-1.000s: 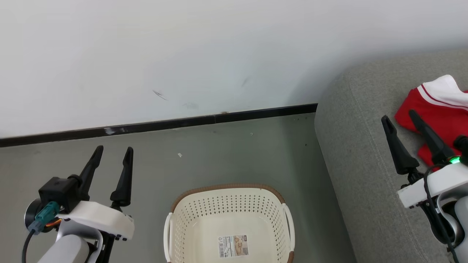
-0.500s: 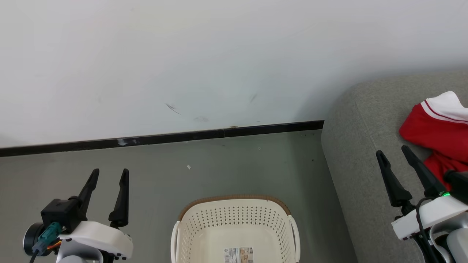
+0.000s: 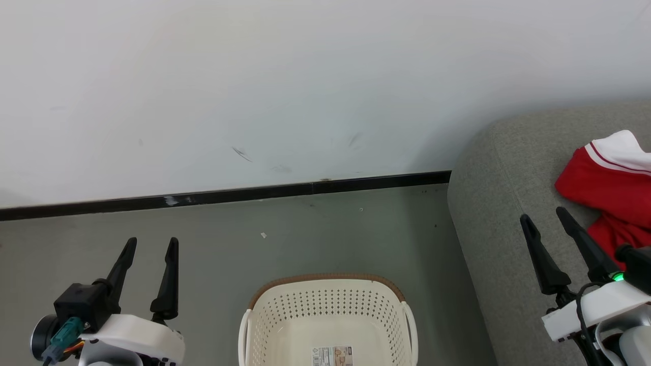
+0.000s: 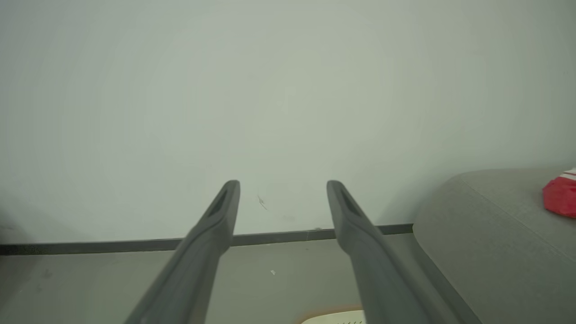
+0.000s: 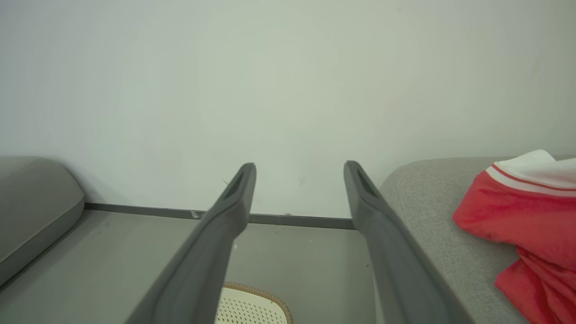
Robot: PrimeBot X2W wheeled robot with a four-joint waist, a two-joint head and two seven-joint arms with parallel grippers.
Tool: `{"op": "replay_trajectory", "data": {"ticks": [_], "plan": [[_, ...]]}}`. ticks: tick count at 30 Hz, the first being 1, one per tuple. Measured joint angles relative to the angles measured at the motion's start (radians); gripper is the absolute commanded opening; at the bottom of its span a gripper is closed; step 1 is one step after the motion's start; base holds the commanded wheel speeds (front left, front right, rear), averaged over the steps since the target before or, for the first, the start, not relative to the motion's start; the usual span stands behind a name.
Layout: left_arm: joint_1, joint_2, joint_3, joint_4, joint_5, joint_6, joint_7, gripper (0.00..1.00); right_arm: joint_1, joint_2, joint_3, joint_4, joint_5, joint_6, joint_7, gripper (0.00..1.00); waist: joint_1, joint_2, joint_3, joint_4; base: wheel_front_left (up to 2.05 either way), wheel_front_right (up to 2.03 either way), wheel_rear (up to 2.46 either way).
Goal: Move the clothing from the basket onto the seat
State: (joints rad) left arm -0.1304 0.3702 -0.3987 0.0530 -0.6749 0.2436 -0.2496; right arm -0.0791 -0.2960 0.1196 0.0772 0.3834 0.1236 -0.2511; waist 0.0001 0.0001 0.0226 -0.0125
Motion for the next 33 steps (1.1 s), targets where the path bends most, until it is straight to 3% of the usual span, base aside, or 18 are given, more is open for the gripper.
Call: {"op": "replay_trajectory", "data": {"ticks": [33], "plan": [[0.039,-0.032,0.048,-0.01,0.048,-0.036,0.0,1.0,0.015,0.012,-0.008,-0.031,-0.015,0.0,0.0,1.0,0.0,0.0,0.008,0.003,0.0,0.0,0.0]]}}
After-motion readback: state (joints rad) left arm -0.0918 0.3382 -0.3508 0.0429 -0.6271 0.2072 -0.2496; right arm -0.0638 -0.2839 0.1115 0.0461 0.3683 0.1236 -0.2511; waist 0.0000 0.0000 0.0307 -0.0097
